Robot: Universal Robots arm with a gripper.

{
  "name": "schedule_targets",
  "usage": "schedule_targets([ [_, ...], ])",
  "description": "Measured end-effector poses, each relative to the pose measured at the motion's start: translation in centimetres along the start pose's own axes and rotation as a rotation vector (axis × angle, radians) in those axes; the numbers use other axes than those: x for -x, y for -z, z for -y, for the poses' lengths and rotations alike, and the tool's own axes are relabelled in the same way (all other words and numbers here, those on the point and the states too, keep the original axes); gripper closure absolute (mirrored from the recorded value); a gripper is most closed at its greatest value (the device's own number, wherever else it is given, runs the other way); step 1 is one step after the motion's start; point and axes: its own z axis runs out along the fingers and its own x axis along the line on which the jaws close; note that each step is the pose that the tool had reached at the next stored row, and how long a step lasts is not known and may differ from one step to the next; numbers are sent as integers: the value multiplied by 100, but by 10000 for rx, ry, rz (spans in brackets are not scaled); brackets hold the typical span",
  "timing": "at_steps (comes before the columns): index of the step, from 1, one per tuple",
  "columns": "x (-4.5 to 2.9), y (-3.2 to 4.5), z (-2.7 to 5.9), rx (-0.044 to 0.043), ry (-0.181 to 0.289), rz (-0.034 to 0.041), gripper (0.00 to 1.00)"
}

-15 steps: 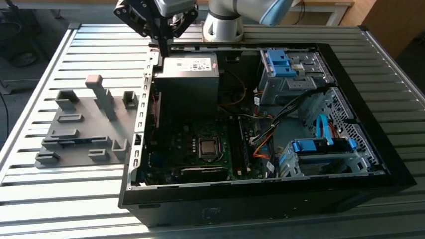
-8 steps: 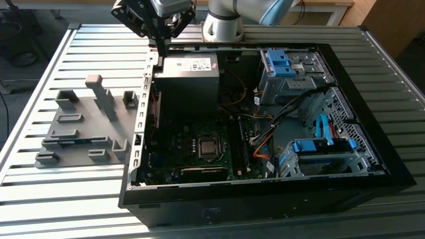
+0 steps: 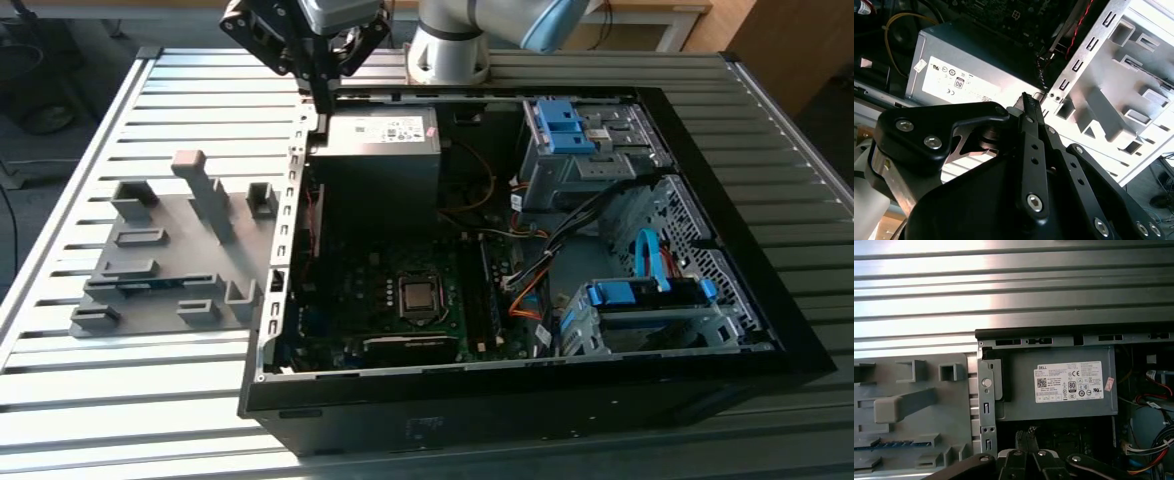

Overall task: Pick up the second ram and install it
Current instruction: 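Reach for the second ram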

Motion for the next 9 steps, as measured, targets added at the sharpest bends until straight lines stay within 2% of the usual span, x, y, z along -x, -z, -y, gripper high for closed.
schedule_targets([
  [2, -31, 0, 2, 0, 0, 0, 89],
  [9, -68, -2, 5, 0, -1, -1, 89],
])
